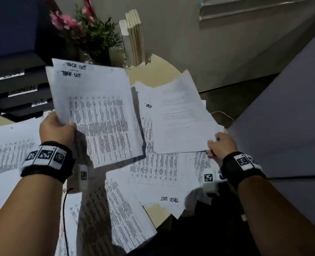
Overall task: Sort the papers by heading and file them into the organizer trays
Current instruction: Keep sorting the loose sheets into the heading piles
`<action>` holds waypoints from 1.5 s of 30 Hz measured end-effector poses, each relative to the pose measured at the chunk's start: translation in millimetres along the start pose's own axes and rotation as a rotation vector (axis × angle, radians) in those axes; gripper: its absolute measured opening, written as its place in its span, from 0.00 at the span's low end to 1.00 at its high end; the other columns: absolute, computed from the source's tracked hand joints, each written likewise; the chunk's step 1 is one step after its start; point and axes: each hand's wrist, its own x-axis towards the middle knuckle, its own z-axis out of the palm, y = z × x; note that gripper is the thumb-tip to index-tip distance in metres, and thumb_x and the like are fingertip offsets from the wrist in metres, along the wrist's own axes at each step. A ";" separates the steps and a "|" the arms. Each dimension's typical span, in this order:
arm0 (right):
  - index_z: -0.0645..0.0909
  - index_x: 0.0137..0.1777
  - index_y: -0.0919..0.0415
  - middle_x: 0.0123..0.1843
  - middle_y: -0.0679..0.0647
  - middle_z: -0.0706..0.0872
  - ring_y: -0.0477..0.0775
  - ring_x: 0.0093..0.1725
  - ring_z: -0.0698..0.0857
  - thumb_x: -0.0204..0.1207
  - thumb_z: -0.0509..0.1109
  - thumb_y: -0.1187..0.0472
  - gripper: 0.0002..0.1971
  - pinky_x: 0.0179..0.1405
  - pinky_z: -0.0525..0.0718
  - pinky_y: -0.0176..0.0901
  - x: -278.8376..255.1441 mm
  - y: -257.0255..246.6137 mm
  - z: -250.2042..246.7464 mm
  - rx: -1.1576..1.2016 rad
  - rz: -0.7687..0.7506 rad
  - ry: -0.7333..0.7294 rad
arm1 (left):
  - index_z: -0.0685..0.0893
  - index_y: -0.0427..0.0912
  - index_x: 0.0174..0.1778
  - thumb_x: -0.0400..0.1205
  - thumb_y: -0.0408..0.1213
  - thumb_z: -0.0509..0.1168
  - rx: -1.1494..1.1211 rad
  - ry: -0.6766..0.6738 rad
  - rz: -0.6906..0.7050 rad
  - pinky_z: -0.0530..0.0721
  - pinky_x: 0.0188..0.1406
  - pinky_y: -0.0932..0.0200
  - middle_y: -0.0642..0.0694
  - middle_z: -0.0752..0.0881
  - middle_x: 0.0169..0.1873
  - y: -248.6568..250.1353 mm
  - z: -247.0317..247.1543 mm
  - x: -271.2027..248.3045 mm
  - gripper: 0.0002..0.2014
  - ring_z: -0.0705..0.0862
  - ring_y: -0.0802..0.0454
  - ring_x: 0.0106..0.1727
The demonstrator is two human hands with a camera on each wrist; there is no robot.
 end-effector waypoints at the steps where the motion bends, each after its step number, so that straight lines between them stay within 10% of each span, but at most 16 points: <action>1: 0.60 0.34 0.56 0.36 0.58 0.65 0.53 0.23 0.74 0.77 0.61 0.77 0.18 0.27 0.72 0.45 -0.2 4.8 -0.9 0.013 0.035 -0.051 | 0.82 0.31 0.65 0.79 0.27 0.69 -0.016 -0.009 -0.041 0.77 0.56 0.55 0.33 0.86 0.60 -8.3 1.5 -0.2 0.17 0.85 0.37 0.62; 9: 0.70 0.37 0.58 0.37 0.52 0.75 0.58 0.41 0.76 0.78 0.69 0.53 0.14 0.37 0.73 0.45 1.6 -10.8 1.4 -0.409 -0.103 -0.089 | 0.76 0.36 0.46 0.80 0.32 0.72 -0.036 -0.077 -0.246 0.72 0.37 0.55 0.38 0.76 0.40 -53.5 9.8 -8.2 0.09 0.75 0.47 0.42; 16: 0.80 0.53 0.65 0.43 0.57 0.82 0.59 0.46 0.81 0.79 0.64 0.65 0.06 0.45 0.74 0.42 12.8 -42.1 12.7 -0.456 -0.315 -0.026 | 0.78 0.33 0.44 0.79 0.32 0.73 -0.096 -0.130 -0.222 0.78 0.47 0.51 0.38 0.82 0.41 -53.8 10.3 -12.0 0.09 0.80 0.46 0.44; 19: 0.79 0.51 0.59 0.39 0.52 0.77 0.56 0.44 0.77 0.82 0.63 0.66 0.04 0.43 0.72 0.42 6.1 -65.2 7.2 -0.579 -0.499 -0.128 | 0.84 0.39 0.45 0.79 0.25 0.71 -0.136 -0.201 0.023 0.85 0.51 0.57 0.51 0.88 0.35 -21.2 2.0 -21.0 0.05 0.85 0.58 0.39; 22: 0.80 0.46 0.62 0.42 0.56 0.80 0.63 0.45 0.80 0.82 0.64 0.67 0.04 0.40 0.75 0.48 -9.7 -98.3 4.4 -0.730 -0.763 -0.171 | 0.87 0.43 0.40 0.74 0.17 0.72 -0.036 -0.342 0.556 0.76 0.50 0.75 0.64 0.87 0.39 25.2 -14.0 -30.8 0.14 0.80 0.78 0.42; 27: 0.83 0.47 0.61 0.45 0.55 0.84 0.63 0.44 0.83 0.80 0.67 0.62 0.04 0.39 0.82 0.54 -54.8 -151.3 11.4 -0.743 -1.254 -0.182 | 0.92 0.49 0.44 0.65 0.25 0.73 0.336 -0.294 1.104 0.74 0.57 0.44 0.49 0.71 0.78 93.6 -14.3 -53.9 0.16 0.77 0.41 0.62; 31: 0.88 0.49 0.59 0.42 0.45 0.86 0.45 0.43 0.83 0.78 0.72 0.63 0.04 0.44 0.80 0.39 -69.2 -168.0 7.6 -0.399 -1.231 -0.171 | 0.90 0.52 0.42 0.67 0.29 0.73 0.473 -0.147 1.171 0.61 0.68 0.31 0.49 0.88 0.50 102.8 -1.6 -54.4 0.13 0.79 0.38 0.67; 34: 0.86 0.50 0.53 0.41 0.45 0.89 0.44 0.42 0.87 0.78 0.71 0.65 0.07 0.50 0.83 0.38 -52.8 -158.5 -1.5 0.022 -0.846 -0.108 | 0.91 0.47 0.45 0.69 0.26 0.64 0.228 -0.127 1.037 0.76 0.55 0.51 0.46 0.83 0.39 89.5 -10.9 -38.1 0.16 0.84 0.40 0.46; 38: 0.79 0.71 0.57 0.60 0.48 0.88 0.39 0.59 0.87 0.83 0.69 0.56 0.18 0.58 0.83 0.38 -35.0 -123.9 1.9 0.150 -0.507 -0.274 | 0.85 0.50 0.42 0.74 0.17 0.68 -0.226 -0.153 0.467 0.78 0.43 0.73 0.55 0.83 0.36 73.2 -14.5 -22.4 0.18 0.83 0.66 0.38; 42: 0.61 0.84 0.54 0.77 0.45 0.72 0.42 0.75 0.74 0.78 0.70 0.42 0.39 0.66 0.76 0.28 -35.8 -91.6 34.7 0.174 -0.317 -0.555 | 0.83 0.41 0.38 0.81 0.31 0.69 -0.367 -0.248 -0.023 0.78 0.29 0.63 0.49 0.82 0.28 43.5 18.0 -44.3 0.06 0.80 0.54 0.29; 45: 0.63 0.83 0.51 0.78 0.46 0.76 0.48 0.76 0.76 0.72 0.76 0.40 0.42 0.78 0.72 0.52 -33.7 -63.0 63.4 0.229 -0.192 -0.608 | 0.85 0.37 0.45 0.81 0.31 0.70 -0.442 -0.383 -0.240 0.75 0.28 0.63 0.51 0.83 0.23 15.5 50.8 -71.8 0.02 0.79 0.53 0.26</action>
